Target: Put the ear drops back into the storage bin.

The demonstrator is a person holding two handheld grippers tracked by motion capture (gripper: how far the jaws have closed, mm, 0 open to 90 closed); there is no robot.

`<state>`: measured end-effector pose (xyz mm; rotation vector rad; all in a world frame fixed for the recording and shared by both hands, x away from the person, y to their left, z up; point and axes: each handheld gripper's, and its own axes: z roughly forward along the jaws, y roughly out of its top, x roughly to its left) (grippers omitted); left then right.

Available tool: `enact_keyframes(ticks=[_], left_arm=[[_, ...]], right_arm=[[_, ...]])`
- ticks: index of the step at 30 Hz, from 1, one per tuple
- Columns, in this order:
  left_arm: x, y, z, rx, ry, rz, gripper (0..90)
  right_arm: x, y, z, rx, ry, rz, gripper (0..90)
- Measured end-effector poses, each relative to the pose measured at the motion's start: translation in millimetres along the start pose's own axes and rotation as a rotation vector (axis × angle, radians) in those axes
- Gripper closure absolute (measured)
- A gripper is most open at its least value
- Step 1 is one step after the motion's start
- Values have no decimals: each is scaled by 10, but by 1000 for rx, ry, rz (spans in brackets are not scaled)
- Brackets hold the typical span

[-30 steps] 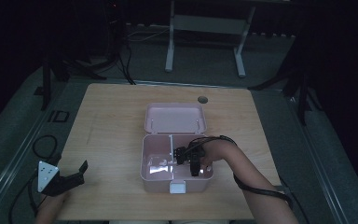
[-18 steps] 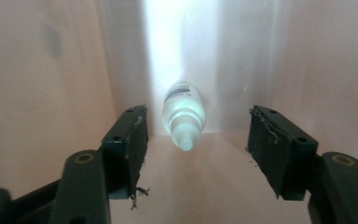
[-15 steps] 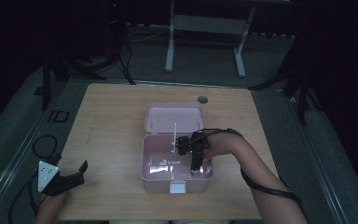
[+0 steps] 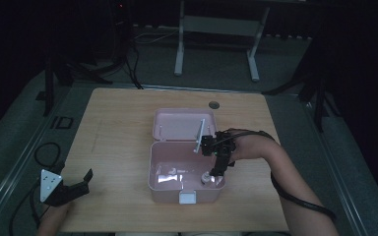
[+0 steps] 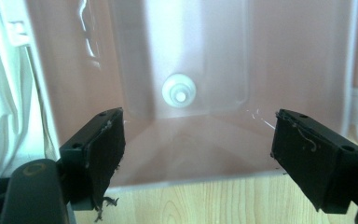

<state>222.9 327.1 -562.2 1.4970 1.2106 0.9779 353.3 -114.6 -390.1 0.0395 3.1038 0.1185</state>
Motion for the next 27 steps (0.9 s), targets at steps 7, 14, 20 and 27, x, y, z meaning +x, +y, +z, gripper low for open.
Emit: enact_keyframes(ticks=[7, 14, 20, 27], left_arm=[[-1, 0, -1, -1, 1, 1, 4], [-2, 0, -1, -1, 3, 0, 4], [-3, 0, -1, -1, 3, 0, 4], [-3, 0, -1, -1, 3, 0, 4]], right_arm=[[-8, -194, -183, -58, -29, 32, 172], [-6, -443, -294, -85, -53, 68, 173], [-9, -659, -264, -104, -58, 104, 174], [-9, -887, -56, -131, -38, 138, 177]])
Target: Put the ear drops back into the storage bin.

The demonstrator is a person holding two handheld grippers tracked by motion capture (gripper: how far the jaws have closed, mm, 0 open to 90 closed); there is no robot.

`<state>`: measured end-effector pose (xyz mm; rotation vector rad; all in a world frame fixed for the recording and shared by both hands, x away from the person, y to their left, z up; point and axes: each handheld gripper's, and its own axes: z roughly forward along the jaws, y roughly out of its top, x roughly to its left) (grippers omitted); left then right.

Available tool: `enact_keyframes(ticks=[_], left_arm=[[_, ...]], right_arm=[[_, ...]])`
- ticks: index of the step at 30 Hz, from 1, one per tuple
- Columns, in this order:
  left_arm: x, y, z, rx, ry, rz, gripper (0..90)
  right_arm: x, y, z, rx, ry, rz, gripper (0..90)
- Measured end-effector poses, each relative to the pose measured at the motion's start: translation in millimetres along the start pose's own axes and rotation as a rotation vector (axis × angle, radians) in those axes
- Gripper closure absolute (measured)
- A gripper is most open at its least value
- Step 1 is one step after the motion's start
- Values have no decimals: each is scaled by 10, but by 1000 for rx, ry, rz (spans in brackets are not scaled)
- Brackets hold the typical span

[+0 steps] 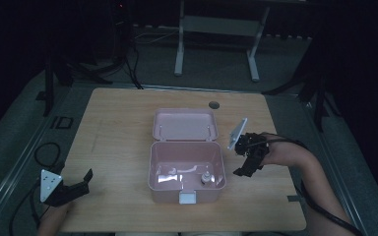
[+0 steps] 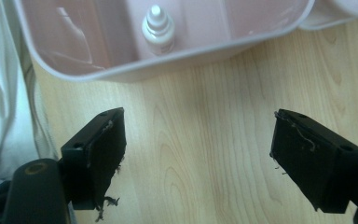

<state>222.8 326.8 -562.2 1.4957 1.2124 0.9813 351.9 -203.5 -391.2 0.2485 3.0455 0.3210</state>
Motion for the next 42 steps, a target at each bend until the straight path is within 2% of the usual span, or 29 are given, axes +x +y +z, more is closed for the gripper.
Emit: enact_keyframes(ticks=[6, 8, 10, 14, 16, 21, 22, 25, 26, 29, 30, 31, 36, 42], left_arm=[[-1, -1, -1, -1, 2, 0, 4], [0, 0, -1, 0, 2, 0, 4], [-2, -1, -2, -1, 3, 0, 4], [-1, -1, -2, -1, 2, 0, 4], [-1, -1, -2, -1, 2, -1, 4], [-2, -2, -3, -3, 3, 0, 3], [-3, -2, -3, -3, 3, 0, 4], [-3, -2, -4, -3, 3, 1, 4], [-3, -2, -4, -3, 3, 1, 4], [-3, -2, -3, -3, 4, 0, 4], [-3, -2, -3, -3, 4, 0, 4], [-4, -2, -3, -3, 4, 1, 3], [-4, -2, -4, -3, 4, 2, 4], [-2, -2, -5, -3, 4, -1, 4]], right_arm=[[-34, -195, 171, -83, 0, 35, 176], [-40, -246, 224, -95, 4, 47, 177], [-41, -304, 299, -99, -21, 64, 199], [-44, -421, 438, -119, -4, 81, 203], [-44, -485, 512, -131, -1, 105, 198], [-45, -589, 614, -158, -13, 143, 191], [-37, -646, 675, -183, -2, 154, 190], [-25, -699, 731, -199, -1, 159, 190], [-22, -759, 780, -222, 3, 174, 186], [-24, -836, 827, -268, -4, 201, 183], [-24, -836, 827, -268, -4, 201, 183], [-22, -904, 882, -283, -11, 226, 183], [-9, -1014, 979, -297, -7, 240, 181], [32, -1110, 1045, -379, -19, 278, 170]])
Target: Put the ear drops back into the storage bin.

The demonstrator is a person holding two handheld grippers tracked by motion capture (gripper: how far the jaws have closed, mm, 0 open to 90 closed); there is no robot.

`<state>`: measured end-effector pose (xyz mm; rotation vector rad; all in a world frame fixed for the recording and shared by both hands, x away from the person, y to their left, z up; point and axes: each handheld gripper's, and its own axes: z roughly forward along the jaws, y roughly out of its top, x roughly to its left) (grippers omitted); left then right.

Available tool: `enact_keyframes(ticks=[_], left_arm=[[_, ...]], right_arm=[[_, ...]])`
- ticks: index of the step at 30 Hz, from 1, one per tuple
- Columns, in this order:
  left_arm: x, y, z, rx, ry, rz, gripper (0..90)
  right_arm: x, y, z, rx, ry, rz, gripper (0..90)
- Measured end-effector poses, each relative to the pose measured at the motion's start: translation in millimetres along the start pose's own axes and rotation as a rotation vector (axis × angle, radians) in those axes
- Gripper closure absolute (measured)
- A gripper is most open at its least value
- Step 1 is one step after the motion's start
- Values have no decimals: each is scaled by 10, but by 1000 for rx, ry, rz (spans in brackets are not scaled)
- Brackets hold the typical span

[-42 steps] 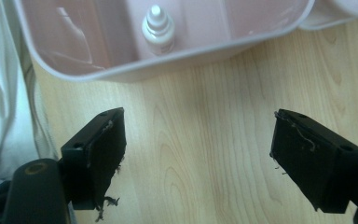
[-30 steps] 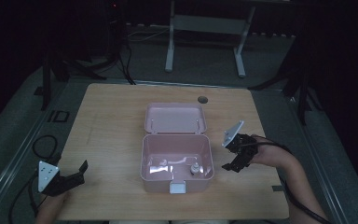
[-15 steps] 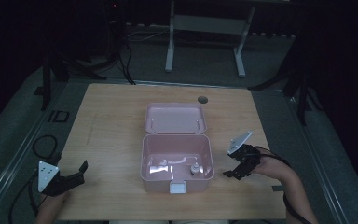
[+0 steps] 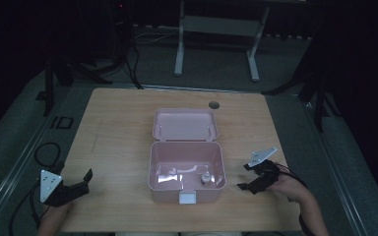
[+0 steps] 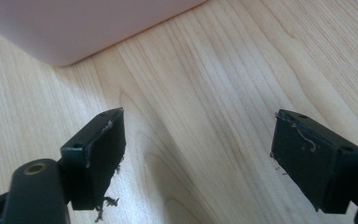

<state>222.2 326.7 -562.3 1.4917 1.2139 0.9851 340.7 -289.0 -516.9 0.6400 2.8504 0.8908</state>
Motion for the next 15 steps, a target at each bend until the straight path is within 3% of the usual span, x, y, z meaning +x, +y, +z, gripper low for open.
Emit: enact_keyframes(ticks=[1, 2, 4, 12, 15], left_arm=[[0, 0, 0, 0, 0, 0, 4], [0, 0, 1, 0, 0, -1, 3], [0, 1, 2, 1, 0, -1, 4], [0, 1, 2, 1, 0, -1, 4], [0, 0, 1, 1, -1, 0, 3]], right_arm=[[0, 0, 0, 0, 0, 0, 170], [-18, -72, -18, -68, -21, 14, 170], [-29, -107, -23, -104, -25, 23, 170], [-44, -176, -7, -122, -49, 34, 158], [-58, -203, 3, -143, -96, 59, 154]])
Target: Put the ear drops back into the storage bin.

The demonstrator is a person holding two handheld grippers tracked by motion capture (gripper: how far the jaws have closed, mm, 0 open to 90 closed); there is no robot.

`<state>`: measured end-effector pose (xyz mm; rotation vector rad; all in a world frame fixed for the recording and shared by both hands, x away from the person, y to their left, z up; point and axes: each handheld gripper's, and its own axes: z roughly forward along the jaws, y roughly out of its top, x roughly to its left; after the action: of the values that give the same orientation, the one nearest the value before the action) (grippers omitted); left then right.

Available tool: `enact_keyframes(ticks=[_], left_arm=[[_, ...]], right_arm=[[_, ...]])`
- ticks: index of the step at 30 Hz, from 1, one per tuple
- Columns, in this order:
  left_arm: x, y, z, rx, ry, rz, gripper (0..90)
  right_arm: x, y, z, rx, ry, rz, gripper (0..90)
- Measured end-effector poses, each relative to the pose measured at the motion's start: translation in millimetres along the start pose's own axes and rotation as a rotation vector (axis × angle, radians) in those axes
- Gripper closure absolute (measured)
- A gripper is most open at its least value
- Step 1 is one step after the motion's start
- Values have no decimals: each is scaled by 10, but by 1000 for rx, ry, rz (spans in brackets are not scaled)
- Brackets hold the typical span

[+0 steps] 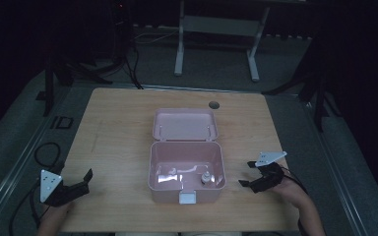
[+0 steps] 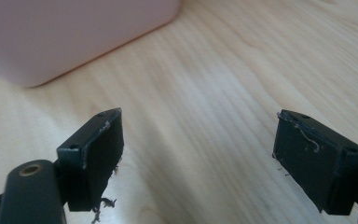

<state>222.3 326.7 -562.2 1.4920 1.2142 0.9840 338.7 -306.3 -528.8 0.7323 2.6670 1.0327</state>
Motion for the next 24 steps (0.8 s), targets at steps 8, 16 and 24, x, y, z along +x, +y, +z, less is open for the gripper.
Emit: enact_keyframes(ticks=[8, 16, 24], left_arm=[[0, 0, -1, -1, 0, 0, 3], [0, -1, -3, -2, 0, 0, 4], [1, -1, -3, -1, -1, 0, 3]], right_arm=[[-2, -75, 18, -15, -164, 101, 154], [19, -118, 43, -66, -343, 190, 137], [60, -236, -53, -244, -531, 313, 133]])
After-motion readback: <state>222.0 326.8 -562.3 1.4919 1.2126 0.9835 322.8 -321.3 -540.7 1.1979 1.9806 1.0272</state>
